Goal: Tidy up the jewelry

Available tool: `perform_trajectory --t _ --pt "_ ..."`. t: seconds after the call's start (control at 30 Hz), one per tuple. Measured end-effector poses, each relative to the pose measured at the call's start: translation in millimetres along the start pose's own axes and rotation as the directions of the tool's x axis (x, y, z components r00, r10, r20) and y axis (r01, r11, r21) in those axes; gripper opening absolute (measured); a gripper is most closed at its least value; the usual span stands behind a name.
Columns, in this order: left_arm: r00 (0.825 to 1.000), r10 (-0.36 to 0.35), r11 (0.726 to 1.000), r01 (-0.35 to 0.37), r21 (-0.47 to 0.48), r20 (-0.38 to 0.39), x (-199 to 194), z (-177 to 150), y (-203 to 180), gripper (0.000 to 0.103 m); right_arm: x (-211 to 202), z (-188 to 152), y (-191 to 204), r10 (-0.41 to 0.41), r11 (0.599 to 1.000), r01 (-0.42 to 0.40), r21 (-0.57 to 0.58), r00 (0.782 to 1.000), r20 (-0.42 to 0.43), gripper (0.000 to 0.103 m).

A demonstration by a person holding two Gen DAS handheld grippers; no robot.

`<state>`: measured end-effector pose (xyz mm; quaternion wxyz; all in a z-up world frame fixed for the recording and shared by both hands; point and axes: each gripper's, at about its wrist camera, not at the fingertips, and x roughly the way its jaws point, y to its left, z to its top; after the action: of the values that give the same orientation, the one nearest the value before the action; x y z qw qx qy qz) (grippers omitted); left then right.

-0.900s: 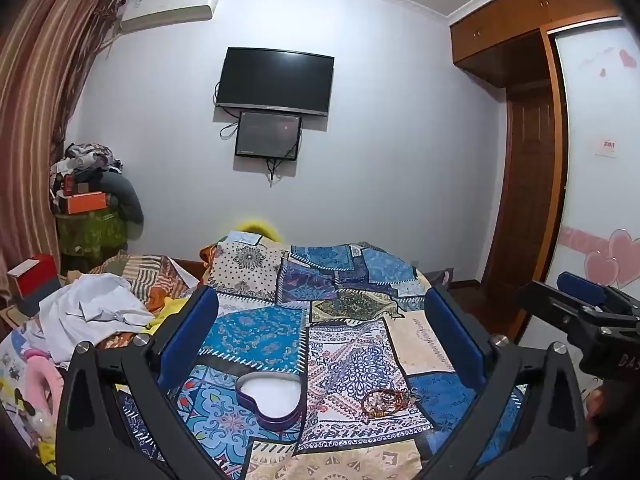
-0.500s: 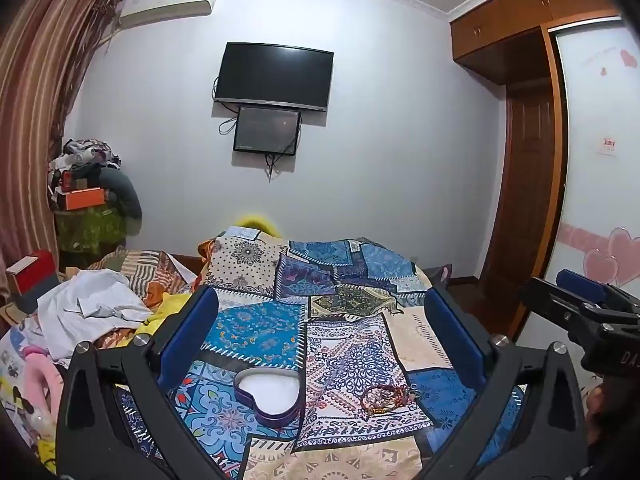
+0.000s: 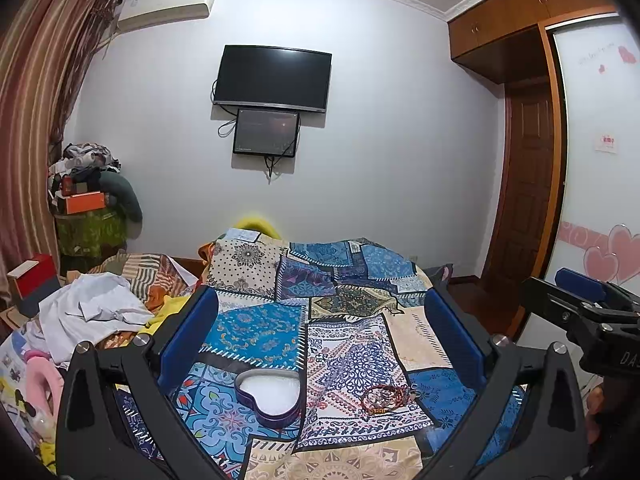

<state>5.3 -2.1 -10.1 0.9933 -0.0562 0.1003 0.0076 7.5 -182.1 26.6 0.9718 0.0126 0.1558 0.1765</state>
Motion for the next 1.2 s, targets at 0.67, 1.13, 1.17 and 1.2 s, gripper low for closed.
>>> perform_trajectory --t 0.67,1.13,1.17,1.2 --pt "1.0 -0.002 1.0 0.002 -0.001 -0.005 -3.3 2.1 0.5 0.103 0.1 -0.2 0.5 0.001 1.0 -0.001 0.001 1.0 -0.002 0.101" --pt "1.0 0.002 1.0 -0.002 -0.002 -0.015 -2.2 2.3 1.4 0.103 4.3 -2.9 2.7 0.002 1.0 -0.002 0.002 1.0 -0.006 0.101" --pt "1.0 0.001 1.0 -0.001 -0.002 -0.015 -2.0 2.2 1.3 0.103 4.4 -3.4 2.8 0.003 1.0 -0.003 0.001 1.0 -0.006 0.101" --pt "1.0 0.002 1.0 -0.002 -0.002 -0.016 -1.9 2.0 1.2 0.103 4.3 -3.1 2.8 0.002 1.0 -0.002 0.001 1.0 -0.007 0.101"
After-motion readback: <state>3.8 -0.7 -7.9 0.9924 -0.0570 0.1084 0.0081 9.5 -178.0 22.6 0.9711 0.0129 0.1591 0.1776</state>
